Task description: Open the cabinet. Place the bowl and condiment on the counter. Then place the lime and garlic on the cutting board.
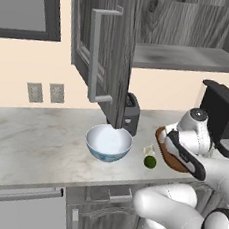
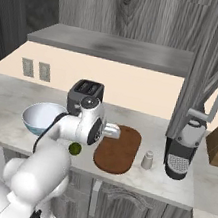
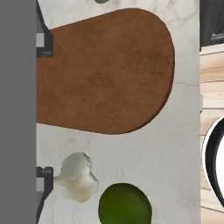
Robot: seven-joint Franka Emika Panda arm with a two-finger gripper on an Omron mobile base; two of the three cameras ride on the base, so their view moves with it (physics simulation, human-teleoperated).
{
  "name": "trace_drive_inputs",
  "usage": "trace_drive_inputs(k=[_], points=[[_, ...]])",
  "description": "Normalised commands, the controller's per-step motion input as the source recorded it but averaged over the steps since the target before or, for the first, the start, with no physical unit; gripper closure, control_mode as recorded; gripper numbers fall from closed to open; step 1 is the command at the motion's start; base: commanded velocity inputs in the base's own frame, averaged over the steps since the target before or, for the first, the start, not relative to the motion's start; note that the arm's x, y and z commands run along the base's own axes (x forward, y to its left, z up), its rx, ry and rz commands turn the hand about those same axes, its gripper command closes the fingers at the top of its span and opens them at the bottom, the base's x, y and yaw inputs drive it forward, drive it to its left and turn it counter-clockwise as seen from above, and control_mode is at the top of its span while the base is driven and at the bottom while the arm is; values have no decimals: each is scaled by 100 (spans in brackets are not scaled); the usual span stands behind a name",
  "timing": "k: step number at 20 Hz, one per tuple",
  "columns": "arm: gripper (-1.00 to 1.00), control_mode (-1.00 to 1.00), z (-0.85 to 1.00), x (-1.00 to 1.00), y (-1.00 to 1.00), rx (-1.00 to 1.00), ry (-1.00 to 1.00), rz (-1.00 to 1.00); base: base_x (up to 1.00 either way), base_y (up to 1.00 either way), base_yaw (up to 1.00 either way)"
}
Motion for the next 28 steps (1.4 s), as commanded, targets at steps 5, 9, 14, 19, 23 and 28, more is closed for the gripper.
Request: trace_drive_inputs(k=[5,9,14,19,23,28], points=[[-100,-100,-41,-4,83,0,26,2,0,0,0],[-100,-100,-94,0,38,0,14,1,0,0,0],[-100,-100,-58,0,25,0,12,0,0,0,0],[-100,-100,-32,-1,14,4,10,0,0,0,0],[-100,-100,0,-44,6,8,1,0,0,0,0],[-100,-100,-33,-31,21,6,9,0,0,0,0]])
